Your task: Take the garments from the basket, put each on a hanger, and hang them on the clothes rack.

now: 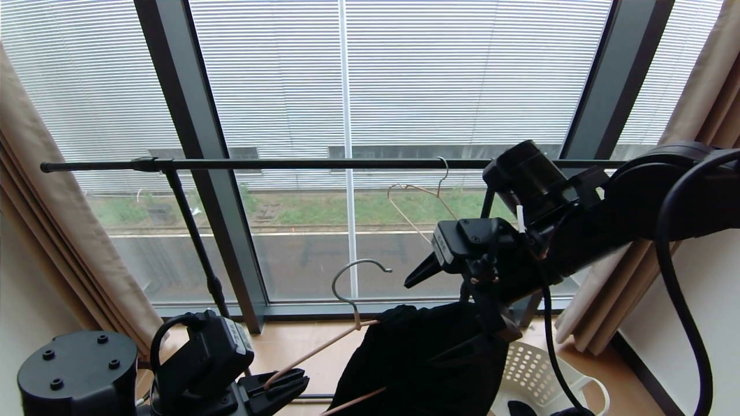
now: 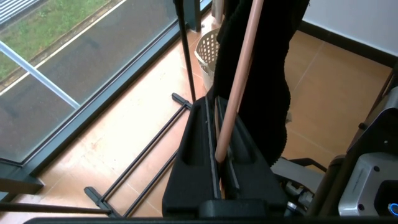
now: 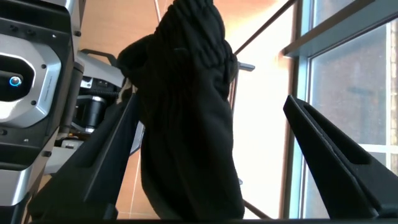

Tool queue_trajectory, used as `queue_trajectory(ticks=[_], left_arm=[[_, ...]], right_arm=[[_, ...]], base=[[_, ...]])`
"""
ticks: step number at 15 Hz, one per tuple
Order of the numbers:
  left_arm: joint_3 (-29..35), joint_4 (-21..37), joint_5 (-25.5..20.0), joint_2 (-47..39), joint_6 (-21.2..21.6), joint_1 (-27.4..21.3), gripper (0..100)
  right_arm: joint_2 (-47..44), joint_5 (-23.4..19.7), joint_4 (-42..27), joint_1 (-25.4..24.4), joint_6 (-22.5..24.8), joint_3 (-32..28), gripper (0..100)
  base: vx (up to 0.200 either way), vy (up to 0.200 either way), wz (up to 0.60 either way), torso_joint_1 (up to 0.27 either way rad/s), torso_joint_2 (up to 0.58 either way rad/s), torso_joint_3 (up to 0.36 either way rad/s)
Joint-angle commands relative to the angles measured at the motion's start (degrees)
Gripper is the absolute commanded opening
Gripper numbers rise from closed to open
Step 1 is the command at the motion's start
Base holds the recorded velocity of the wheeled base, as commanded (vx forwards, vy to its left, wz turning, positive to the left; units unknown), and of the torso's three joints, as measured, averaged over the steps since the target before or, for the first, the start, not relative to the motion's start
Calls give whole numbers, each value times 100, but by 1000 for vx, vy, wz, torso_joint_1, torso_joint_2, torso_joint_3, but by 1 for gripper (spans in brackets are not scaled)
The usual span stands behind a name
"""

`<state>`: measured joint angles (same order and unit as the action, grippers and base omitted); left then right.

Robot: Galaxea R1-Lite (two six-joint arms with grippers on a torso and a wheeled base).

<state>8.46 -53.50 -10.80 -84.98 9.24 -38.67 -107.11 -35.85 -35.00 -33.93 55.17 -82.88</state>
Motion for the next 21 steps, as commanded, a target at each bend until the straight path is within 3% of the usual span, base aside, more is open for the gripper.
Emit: queue_trajectory(ticks=[1,20,21], left_arm=[[7,-2,-1,-1,-1,0,0],[7,-2,-1,-19,-1,-9,0],[7,-2,-1,-27,-1,-9,0]], right_arm=[[-188,-1,2,-88,2,-17,100],[-408,26,11,-299,2,-52,100],[-399,34,11,-299,11,-52,0]], base=[[0,0,0,0,0,0],[0,0,0,0,0,0],[0,0,0,0,0,0]])
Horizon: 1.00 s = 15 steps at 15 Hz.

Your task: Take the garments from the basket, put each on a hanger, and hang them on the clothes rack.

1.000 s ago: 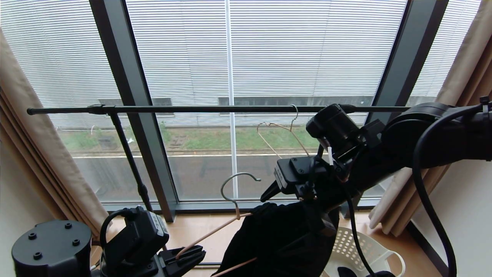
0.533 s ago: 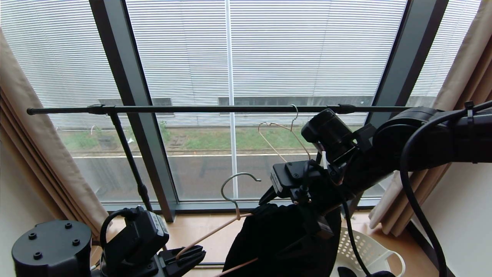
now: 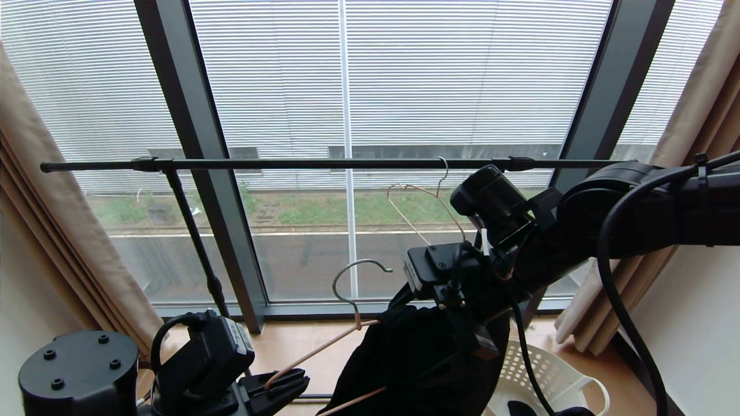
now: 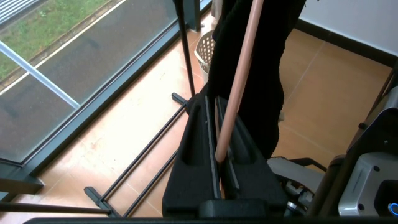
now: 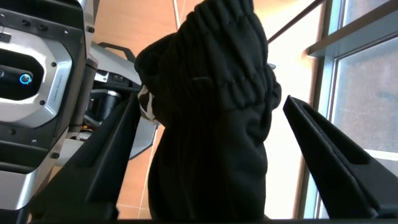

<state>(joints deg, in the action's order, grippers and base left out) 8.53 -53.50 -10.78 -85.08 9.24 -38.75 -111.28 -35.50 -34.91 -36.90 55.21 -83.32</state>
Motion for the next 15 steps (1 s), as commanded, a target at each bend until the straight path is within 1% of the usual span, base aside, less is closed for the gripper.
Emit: queue_trajectory(ticks=[1,15], left_arm=[[-1,-2,-3,-18,-1,-1,0],[34,-2,5,-26,-19,-1,0]], right_arm=[[27,-10,-7,-1,-2,-9,0],[27,-10,-15,-1,7,0,0]], base=[[0,0,0,0,0,0],[0,0,0,0,0,0]])
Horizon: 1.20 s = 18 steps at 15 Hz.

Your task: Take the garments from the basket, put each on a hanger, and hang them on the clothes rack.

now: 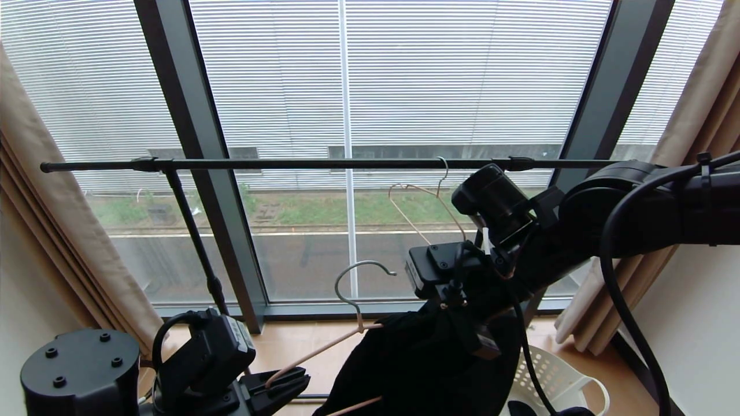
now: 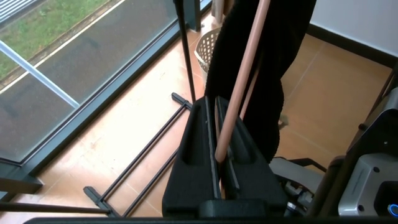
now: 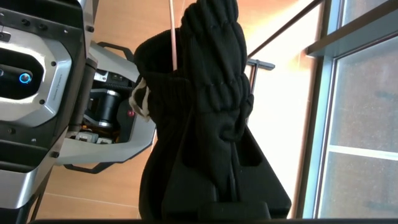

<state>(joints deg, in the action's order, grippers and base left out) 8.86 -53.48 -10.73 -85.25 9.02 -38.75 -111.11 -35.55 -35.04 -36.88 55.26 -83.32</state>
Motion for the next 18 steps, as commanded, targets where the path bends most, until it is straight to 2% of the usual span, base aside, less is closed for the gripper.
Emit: queue_trajectory(ticks=[1,8,13,18], left_arm=[[-7,-5,1,-9,12,-1,100],[-7,-5,1,35,3,17,100],[54,-5,-8,246,-76,131,100],[248,-5,-8,237,-559,351,100]], right_arm=[[27,4,-3,-4,2,0,0],[186,4,-30,40,2,53,0],[546,-22,14,620,-6,369,0],[775,-40,23,1148,-6,615,0]], base=[[0,0,0,0,0,0],[0,0,0,0,0,0],[0,0,0,0,0,0],[0,0,0,0,0,0]])
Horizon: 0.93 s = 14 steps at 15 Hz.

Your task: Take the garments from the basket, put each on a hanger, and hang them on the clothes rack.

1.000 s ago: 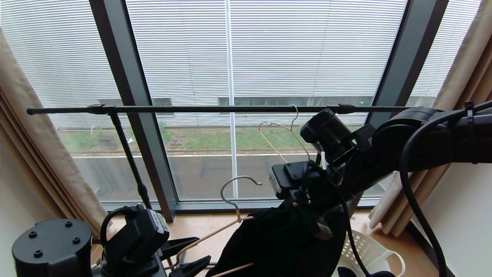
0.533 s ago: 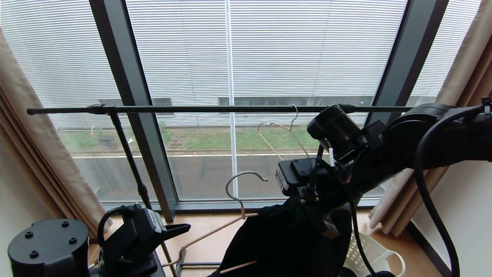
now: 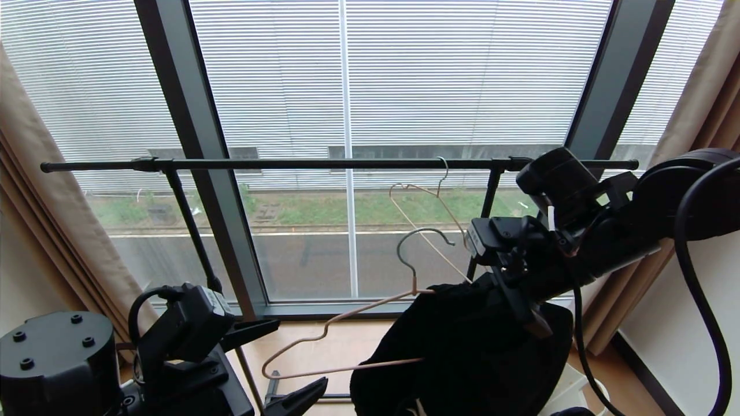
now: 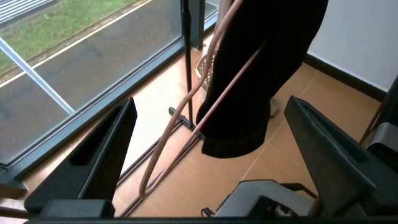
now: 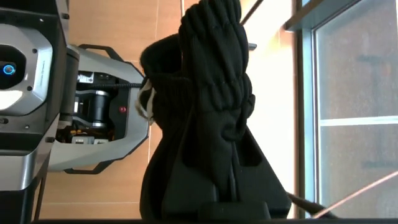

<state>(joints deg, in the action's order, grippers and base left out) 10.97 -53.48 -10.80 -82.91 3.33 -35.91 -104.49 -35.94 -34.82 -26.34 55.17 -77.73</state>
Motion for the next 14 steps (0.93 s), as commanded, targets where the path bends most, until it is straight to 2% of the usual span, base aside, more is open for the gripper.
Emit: queue_trajectory(ticks=[1,2,3,5,7,9,12,14], left_arm=[[72,-5,-10,-6,-78,155,100],[133,-5,-98,-24,-201,190,100],[168,-5,-414,-41,-456,339,100],[204,-5,-555,-50,-526,436,100],[327,-5,-1100,-208,-983,858,100],[344,-5,-1486,-322,-1203,1034,100],[397,-13,-1627,-692,-1431,1113,100],[406,-48,-1636,-929,-1502,1113,100]], right_arm=[[165,-1,10,200,-7,109,0],[192,-1,10,305,-24,126,0],[262,-1,28,463,-86,117,0],[324,-10,80,534,-139,117,0],[587,-19,423,692,-807,117,0],[737,-36,581,692,-1114,144,0],[1027,-528,581,718,-1255,267,0],[1150,-572,590,710,-1255,355,0]], base=[[0,0,0,0,0,0],[0,0,0,0,0,0],[0,0,0,0,0,0],[0,0,0,0,0,0],[0,0,0,0,0,0],[0,0,0,0,0,0],[0,0,0,0,0,0],[0,0,0,0,0,0]])
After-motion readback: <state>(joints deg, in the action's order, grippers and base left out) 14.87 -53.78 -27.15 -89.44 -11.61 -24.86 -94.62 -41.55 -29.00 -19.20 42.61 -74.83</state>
